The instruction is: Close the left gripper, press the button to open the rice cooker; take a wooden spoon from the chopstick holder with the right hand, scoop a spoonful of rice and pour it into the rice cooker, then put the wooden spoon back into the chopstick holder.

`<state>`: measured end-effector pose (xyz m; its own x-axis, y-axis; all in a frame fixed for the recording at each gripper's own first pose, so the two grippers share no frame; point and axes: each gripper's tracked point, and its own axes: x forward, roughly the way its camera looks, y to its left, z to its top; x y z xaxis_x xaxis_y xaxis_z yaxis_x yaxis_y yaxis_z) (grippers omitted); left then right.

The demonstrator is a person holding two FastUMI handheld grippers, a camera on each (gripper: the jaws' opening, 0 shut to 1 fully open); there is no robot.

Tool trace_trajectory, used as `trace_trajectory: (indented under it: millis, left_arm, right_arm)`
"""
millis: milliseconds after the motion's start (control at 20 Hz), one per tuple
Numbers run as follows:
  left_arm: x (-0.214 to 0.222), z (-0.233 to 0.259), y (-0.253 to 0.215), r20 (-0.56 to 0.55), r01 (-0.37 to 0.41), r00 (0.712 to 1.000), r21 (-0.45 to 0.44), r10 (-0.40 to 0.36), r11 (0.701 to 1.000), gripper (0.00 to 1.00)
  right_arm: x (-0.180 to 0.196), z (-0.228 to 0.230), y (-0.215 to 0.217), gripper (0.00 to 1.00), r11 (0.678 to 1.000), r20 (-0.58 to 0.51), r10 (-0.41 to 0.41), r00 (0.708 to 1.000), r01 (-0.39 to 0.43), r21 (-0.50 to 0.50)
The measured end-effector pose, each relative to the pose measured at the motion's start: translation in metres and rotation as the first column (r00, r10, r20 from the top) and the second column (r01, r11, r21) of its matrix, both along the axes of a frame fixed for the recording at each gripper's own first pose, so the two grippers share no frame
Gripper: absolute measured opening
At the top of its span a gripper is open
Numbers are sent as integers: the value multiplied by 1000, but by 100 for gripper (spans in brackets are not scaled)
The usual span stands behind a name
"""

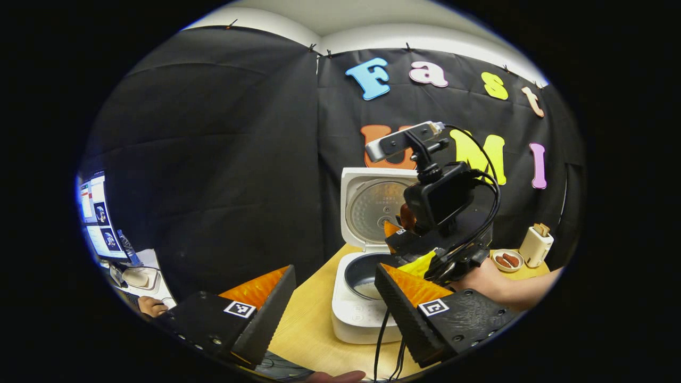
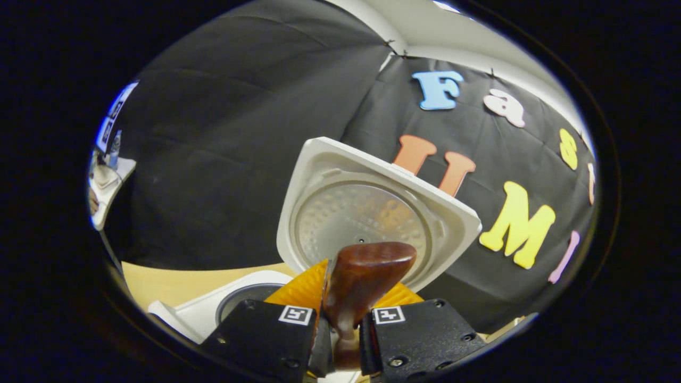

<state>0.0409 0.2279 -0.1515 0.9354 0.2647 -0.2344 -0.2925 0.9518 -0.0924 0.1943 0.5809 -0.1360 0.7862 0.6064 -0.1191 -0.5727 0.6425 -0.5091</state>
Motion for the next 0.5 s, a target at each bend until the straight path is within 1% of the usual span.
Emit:
trace_trajectory:
  millis: [150, 200, 250, 300, 400, 500]
  left_arm:
    - [-1, 0, 0, -2, -4, 1000, -5, 4, 1000, 95]
    - [-2, 1, 0, -1, -4, 1000, -5, 4, 1000, 95]
    - [-2, 1, 0, 1, -5, 1000, -5, 5, 1000, 95]
    - [-2, 2, 0, 2, -6, 1000, -4, 6, 1000, 95]
    - [-2, 5, -1, 6, -5, 1000, 0, 5, 1000, 95]
    - [-3, 6, -3, 6, -3, 1000, 8, 3, 1000, 95]
  right_arm:
    - [-2, 5, 3, 28, 1000, 32, 23, 999, -23, -20]
    - [-4, 6, 2, 28, 1000, 27, 26, 999, -25, -13]
    - [-4, 9, 1, 28, 1000, 7, 24, 1000, -25, 14]
    - [-3, 12, -1, 29, 998, -33, 22, 999, -20, 60]
    - [4, 22, -9, 28, 982, -127, 23, 992, 1, 187]
    - [10, 35, -20, 28, 947, -227, 40, 973, 35, 319]
